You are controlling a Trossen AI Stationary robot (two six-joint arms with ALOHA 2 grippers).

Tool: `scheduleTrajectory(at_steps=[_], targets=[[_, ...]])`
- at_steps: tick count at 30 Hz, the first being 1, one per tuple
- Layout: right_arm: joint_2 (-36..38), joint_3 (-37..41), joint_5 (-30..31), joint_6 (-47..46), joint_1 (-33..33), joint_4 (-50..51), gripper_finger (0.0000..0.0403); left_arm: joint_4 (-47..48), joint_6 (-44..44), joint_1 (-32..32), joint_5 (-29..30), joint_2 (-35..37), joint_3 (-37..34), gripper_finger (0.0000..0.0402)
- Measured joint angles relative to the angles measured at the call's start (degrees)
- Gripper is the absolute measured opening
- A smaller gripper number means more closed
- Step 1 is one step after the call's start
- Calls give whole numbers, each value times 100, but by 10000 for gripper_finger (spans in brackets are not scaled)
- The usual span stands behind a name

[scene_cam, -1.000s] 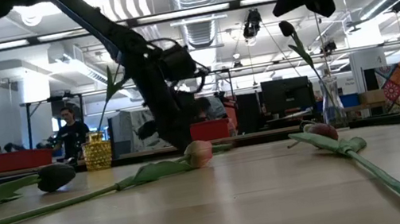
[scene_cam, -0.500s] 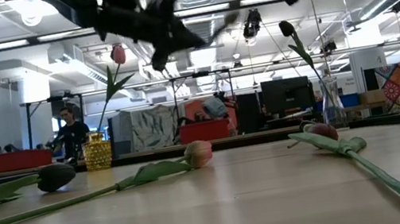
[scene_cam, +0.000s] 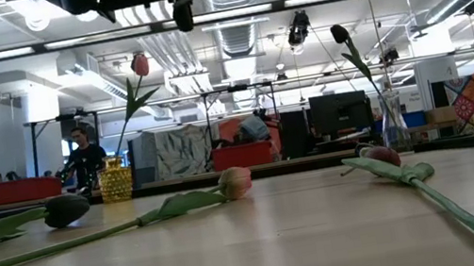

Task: Sort flowers into vase by color
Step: Insert the top dark red tulip into the transparent vase

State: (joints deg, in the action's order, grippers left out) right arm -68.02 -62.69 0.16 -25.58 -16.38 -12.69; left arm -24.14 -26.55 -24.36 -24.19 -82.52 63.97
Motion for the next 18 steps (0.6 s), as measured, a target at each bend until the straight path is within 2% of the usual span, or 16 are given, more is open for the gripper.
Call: scheduleTrajectory(at_steps=[6,10,14,18], targets=[[-549,-683,-9,2,0,34,173,-40,103,25,-90,-4,82,0],[-732,-898,-9,17,-2,64,156,-65,102,34,-193,-4,82,0],[-802,-1030,-16,144,0,106,108,-77,101,57,-206,-4,82,0],[-812,-1138,-17,317,0,273,36,-81,10,57,-241,-7,82,0]])
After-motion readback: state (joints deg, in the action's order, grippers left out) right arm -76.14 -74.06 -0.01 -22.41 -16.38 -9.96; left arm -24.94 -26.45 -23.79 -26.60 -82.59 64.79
